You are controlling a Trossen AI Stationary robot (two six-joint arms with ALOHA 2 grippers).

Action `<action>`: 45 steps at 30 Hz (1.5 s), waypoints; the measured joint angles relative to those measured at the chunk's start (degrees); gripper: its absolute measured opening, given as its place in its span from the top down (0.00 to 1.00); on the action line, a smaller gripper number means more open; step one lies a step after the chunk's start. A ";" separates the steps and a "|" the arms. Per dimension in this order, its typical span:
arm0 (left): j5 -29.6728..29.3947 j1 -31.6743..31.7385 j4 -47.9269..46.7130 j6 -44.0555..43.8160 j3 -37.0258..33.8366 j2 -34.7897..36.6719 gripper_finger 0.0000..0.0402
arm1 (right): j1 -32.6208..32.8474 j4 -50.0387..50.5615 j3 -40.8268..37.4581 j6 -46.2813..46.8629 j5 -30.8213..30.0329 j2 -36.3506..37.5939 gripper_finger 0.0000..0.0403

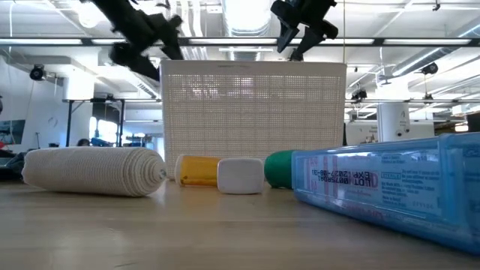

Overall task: Pick & place medical supplies in basket/bin
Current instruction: Adjust the white bin, then put the white rolled gauze into the white bin

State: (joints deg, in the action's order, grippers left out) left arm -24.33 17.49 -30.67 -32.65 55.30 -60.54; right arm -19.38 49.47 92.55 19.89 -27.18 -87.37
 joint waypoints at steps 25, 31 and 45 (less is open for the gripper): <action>2.24 -27.08 -18.73 -39.95 -13.10 -2.44 0.15 | 0.38 1.70 0.00 6.64 -1.30 0.04 0.26; 6.37 -27.25 -7.04 -41.20 -15.62 -9.56 0.15 | 3.09 5.78 0.00 9.99 -1.31 0.44 0.25; 10.85 -28.17 -1.28 -40.47 -13.96 -21.97 0.30 | 9.41 12.23 0.00 17.25 -5.62 0.79 0.26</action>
State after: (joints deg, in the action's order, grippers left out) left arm -13.47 -10.68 -31.95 -73.12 41.34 -82.51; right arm -9.96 61.69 92.55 37.15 -32.80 -86.59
